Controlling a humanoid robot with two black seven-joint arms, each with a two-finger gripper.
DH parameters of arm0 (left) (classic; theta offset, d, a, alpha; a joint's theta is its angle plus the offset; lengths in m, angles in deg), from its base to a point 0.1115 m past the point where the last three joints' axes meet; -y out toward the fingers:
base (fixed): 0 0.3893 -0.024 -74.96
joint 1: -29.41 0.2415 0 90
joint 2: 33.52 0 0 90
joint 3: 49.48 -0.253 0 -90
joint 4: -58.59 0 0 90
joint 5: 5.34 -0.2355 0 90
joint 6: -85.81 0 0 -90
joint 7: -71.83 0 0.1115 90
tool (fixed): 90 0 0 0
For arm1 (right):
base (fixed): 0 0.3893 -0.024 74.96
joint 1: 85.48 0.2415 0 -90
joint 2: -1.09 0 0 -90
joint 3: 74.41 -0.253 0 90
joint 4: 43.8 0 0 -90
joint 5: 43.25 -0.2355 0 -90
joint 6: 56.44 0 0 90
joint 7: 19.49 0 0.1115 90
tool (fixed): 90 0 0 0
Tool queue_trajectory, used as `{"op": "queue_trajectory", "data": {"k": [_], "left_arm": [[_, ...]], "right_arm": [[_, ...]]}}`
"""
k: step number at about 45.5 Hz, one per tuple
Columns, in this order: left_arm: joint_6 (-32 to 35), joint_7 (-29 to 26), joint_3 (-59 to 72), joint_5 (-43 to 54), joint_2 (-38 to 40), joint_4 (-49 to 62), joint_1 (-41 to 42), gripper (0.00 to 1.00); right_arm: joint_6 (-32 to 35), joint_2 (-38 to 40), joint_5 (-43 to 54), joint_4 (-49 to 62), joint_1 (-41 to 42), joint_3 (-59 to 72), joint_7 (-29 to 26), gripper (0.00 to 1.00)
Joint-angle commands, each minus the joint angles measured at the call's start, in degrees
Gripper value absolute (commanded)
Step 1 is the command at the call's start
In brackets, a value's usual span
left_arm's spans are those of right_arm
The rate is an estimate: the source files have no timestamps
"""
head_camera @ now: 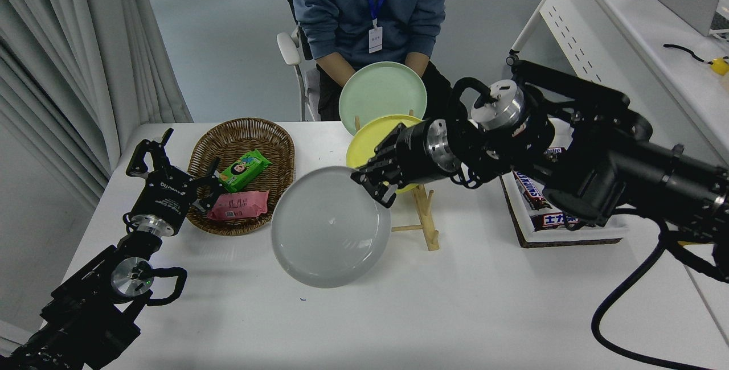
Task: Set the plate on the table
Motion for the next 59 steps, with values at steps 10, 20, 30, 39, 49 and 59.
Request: {"op": "queue_trajectory", "data": {"k": [10, 20, 30, 39, 49, 59], "left_arm": [[0.0, 0.0, 0.0, 0.0, 0.0, 0.0, 0.0, 1.00], [0.0, 0.0, 0.0, 0.0, 0.0, 0.0, 0.0, 1.00], [0.0, 0.0, 0.0, 0.0, -0.1, 0.0, 0.1, 1.00], [0.0, 0.0, 0.0, 0.0, 0.0, 0.0, 0.0, 1.00], [0.0, 0.0, 0.0, 0.0, 0.0, 0.0, 0.0, 1.00], [0.0, 0.0, 0.0, 0.0, 0.0, 0.0, 0.0, 1.00]], "right_arm": [[-2.1, -3.2, -13.9, 7.3, -7.5, -0.6, 7.4, 0.00], [-2.1, -5.7, -16.4, 12.9, -9.1, -0.9, 7.5, 0.00], [-2.1, -8.6, -16.3, 18.2, -12.9, -4.8, 7.5, 0.00], [-2.1, -10.0, -16.1, 19.7, -15.5, -4.8, 7.5, 0.00], [-2.1, -11.2, -13.5, 21.1, -17.6, -4.3, 7.5, 0.00], [-2.1, -11.3, -12.3, 21.6, -19.1, -4.4, 7.5, 0.00]]}}
